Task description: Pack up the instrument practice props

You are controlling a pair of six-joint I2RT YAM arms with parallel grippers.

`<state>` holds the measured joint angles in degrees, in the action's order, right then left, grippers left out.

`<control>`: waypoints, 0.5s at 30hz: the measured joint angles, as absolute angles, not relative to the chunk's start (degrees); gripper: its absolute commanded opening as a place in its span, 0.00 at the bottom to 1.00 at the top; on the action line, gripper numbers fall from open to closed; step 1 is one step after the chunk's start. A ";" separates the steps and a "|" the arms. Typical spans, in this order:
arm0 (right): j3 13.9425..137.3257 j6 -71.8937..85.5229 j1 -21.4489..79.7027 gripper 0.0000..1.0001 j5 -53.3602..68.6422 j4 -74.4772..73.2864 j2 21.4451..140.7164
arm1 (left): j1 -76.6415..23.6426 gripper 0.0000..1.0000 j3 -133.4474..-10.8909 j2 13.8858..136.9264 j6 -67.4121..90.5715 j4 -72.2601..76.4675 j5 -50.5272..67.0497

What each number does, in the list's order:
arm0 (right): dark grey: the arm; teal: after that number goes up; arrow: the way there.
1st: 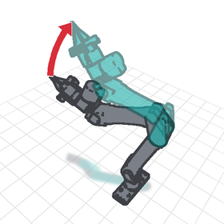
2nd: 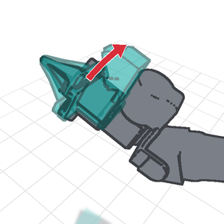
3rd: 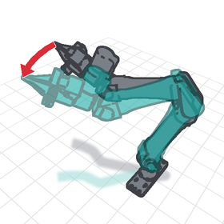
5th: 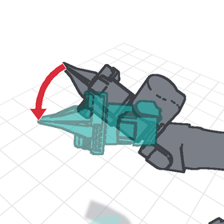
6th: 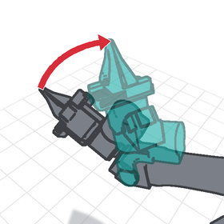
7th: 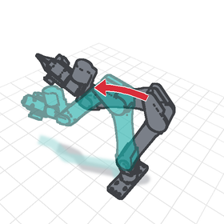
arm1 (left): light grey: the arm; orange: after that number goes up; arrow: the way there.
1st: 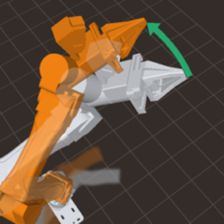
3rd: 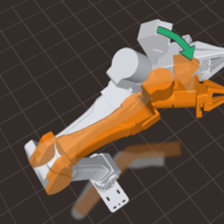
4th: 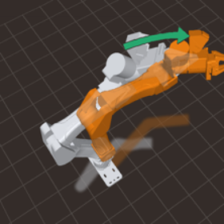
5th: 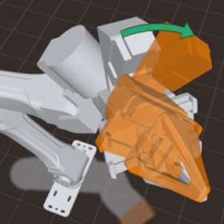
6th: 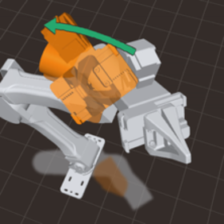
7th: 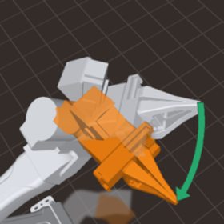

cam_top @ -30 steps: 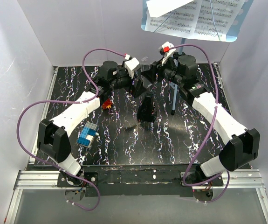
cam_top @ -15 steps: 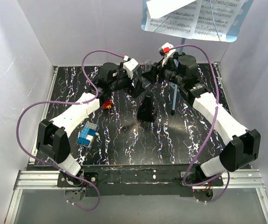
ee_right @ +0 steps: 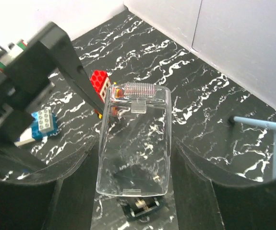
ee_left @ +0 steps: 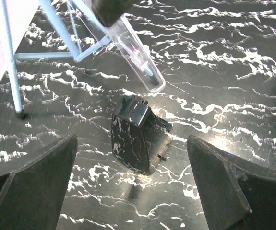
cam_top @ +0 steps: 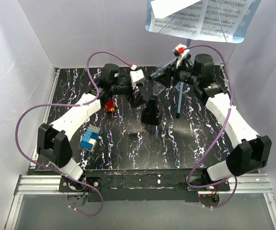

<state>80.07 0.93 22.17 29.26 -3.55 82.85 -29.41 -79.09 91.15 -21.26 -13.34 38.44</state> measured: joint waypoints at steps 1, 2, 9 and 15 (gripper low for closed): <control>80.20 0.36 20.43 0.01 31.40 -4.43 82.81 | -29.10 0.98 -80.53 91.88 -24.47 -15.68 41.10; 80.29 -0.19 19.05 0.01 33.08 -5.10 82.74 | -28.80 0.98 -82.63 93.17 -27.75 -18.15 43.53; 80.23 -11.88 9.82 0.01 46.41 -16.60 79.07 | -28.86 0.98 -88.58 100.20 -42.65 -23.66 52.38; 80.25 -29.34 9.56 0.01 52.05 -32.71 74.85 | -31.31 0.96 -86.70 102.61 -47.11 -22.85 53.47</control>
<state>80.25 -29.34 9.56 52.05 -32.71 74.85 -31.31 -86.70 102.61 -47.11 -22.85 53.47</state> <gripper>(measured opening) 0.604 0.976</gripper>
